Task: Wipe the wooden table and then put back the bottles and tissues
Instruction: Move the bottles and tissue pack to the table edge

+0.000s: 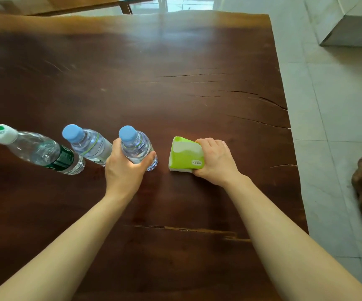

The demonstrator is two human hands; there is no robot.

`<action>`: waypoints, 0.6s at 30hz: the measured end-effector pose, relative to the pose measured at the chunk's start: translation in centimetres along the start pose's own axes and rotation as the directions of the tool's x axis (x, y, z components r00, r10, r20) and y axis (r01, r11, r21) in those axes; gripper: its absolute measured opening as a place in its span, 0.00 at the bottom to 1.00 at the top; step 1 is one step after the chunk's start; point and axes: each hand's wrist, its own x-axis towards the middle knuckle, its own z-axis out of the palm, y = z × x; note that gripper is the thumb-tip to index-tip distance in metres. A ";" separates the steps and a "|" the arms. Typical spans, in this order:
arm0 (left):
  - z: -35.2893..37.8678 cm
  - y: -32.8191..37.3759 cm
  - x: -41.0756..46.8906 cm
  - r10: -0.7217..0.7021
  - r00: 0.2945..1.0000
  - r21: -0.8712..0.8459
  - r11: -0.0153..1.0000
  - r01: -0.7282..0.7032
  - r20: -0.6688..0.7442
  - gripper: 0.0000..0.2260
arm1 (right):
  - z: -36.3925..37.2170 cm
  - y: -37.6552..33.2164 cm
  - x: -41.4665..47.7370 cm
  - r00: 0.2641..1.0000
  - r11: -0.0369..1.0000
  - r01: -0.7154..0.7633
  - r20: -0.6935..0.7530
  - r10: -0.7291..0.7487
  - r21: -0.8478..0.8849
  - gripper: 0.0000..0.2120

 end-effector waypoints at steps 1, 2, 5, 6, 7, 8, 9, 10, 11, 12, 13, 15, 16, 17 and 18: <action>0.0 0.0 0.0 -0.002 1.000 -0.001 1.000 0.002 0.000 0.23 | 0.0 0.0 -0.1 1.000 1.000 -0.008 -0.030 0.008 0.010 0.36; -0.1 -0.1 0.0 -0.004 1.000 -0.003 1.000 0.004 -0.001 0.23 | -0.1 0.1 -0.4 0.998 1.000 -0.019 -0.062 0.020 0.024 0.35; -0.2 0.1 -0.3 0.000 1.000 -0.002 1.000 0.000 0.015 0.23 | -0.5 0.2 -2.2 0.986 0.996 -0.066 -0.151 0.075 0.065 0.34; -0.2 0.2 -0.4 0.005 1.000 0.000 1.000 -0.005 0.031 0.24 | -0.7 0.2 -3.0 0.980 0.994 -0.082 -0.178 0.094 0.071 0.33; -0.2 0.4 -0.6 0.012 0.999 0.000 1.000 -0.012 0.050 0.24 | -0.8 0.3 -4.1 0.973 0.992 -0.101 -0.200 0.115 0.077 0.33; -0.1 0.6 -0.9 0.024 0.997 -0.001 1.000 -0.024 0.069 0.25 | -0.9 0.4 -5.2 0.966 0.989 -0.122 -0.219 0.137 0.081 0.33; 0.0 1.0 -1.2 0.040 0.995 -0.002 0.999 -0.040 0.086 0.25 | -1.0 0.6 -6.3 0.958 0.986 -0.145 -0.237 0.161 0.083 0.34; 0.1 1.4 -1.6 0.059 0.993 0.000 0.998 -0.059 0.106 0.26 | -1.1 0.8 -7.6 0.949 0.981 -0.175 -0.252 0.191 0.085 0.35; 0.3 1.8 -2.0 0.080 0.988 0.002 0.997 -0.081 0.130 0.26 | -1.2 1.0 -8.9 0.937 0.973 -0.212 -0.264 0.229 0.089 0.35; 0.5 2.3 -2.5 0.103 0.983 0.002 0.995 -0.104 0.155 0.27 | -1.2 1.3 -10.4 0.922 0.962 -0.255 -0.274 0.273 0.098 0.36; 0.8 2.8 -3.0 0.128 0.975 0.002 0.991 -0.131 0.180 0.27 | -1.3 1.6 -11.9 0.903 0.947 -0.302 -0.286 0.321 0.111 0.37; 1.6 4.1 -4.2 0.175 0.957 0.003 0.984 -0.181 0.230 0.27 | -1.4 2.1 -15.1 0.854 0.911 -0.386 -0.317 0.411 0.141 0.37; 2.1 4.8 -4.8 0.198 0.946 -0.006 0.979 -0.203 0.256 0.27 | -1.4 2.3 -16.8 0.826 0.892 -0.422 -0.338 0.451 0.160 0.37; 2.6 5.6 -5.5 0.219 0.933 -0.023 0.975 -0.222 0.285 0.26 | -1.4 2.5 -18.4 0.798 0.872 -0.456 -0.352 0.489 0.178 0.37; 3.2 6.3 -6.2 0.238 0.918 -0.047 0.971 -0.235 0.316 0.26 | -1.3 2.7 -20.1 0.771 0.850 -0.490 -0.358 0.526 0.193 0.38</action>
